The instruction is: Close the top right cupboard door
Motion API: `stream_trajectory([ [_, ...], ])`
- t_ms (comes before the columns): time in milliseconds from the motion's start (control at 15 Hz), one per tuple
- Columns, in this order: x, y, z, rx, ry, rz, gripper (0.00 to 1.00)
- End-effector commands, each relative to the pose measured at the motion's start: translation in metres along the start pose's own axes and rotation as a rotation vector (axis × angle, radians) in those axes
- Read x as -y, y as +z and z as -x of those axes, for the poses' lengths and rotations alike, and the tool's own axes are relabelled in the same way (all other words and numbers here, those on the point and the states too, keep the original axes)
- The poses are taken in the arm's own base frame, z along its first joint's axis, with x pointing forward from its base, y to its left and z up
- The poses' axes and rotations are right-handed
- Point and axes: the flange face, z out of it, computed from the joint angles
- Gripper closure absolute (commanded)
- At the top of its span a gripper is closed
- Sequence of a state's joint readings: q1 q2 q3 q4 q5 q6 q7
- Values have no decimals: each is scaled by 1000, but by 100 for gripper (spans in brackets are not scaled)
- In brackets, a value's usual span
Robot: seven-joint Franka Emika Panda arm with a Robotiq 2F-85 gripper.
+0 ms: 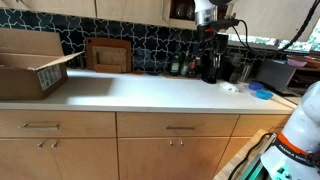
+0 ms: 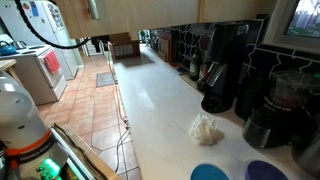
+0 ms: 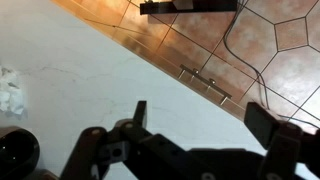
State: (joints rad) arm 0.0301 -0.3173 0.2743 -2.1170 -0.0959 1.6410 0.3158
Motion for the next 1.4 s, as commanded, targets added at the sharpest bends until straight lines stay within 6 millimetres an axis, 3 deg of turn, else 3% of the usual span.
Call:
stream_trajectory([
  [0,0,-1,0,1,0,1,0],
  [400,0,-1,0,1,0,1,0],
  [533,-14,-11,17,-46,-2,-29,0],
  [867,-63,-42,77,-246,-32,-96,0],
  [1333,-116,-85,196,-444,171,-111,0],
])
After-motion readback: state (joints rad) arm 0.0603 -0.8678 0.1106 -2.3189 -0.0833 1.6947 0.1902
